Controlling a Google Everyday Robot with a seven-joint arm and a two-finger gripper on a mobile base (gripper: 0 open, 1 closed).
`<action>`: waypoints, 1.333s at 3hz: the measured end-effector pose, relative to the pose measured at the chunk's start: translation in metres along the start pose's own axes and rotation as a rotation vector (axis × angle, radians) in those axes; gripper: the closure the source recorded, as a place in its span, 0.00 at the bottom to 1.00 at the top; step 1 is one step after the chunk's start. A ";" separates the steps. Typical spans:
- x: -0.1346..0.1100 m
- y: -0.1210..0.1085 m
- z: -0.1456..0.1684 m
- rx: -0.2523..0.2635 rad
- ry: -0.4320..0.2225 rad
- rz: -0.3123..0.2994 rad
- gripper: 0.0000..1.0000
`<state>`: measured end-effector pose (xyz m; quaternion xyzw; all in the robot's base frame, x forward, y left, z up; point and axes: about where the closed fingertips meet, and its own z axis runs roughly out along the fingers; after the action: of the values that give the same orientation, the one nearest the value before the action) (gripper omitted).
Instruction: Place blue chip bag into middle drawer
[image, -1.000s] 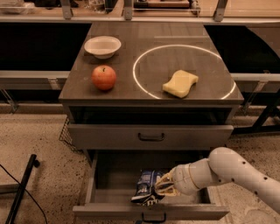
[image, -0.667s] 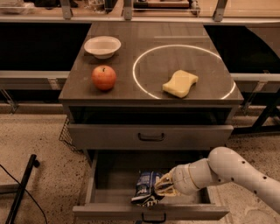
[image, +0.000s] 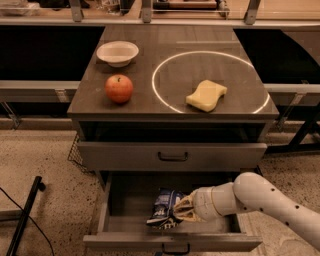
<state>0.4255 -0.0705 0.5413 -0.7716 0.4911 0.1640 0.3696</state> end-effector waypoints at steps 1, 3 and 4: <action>0.008 -0.012 0.011 0.037 0.038 -0.004 1.00; 0.040 -0.028 0.039 0.055 0.004 0.054 0.50; 0.046 -0.030 0.048 0.036 -0.007 0.056 0.29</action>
Offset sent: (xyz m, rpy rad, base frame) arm 0.0542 0.0053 -0.0300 0.0392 -0.0245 -0.1260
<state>0.4782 -0.0574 0.4930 -0.7503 0.5140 0.1681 0.3803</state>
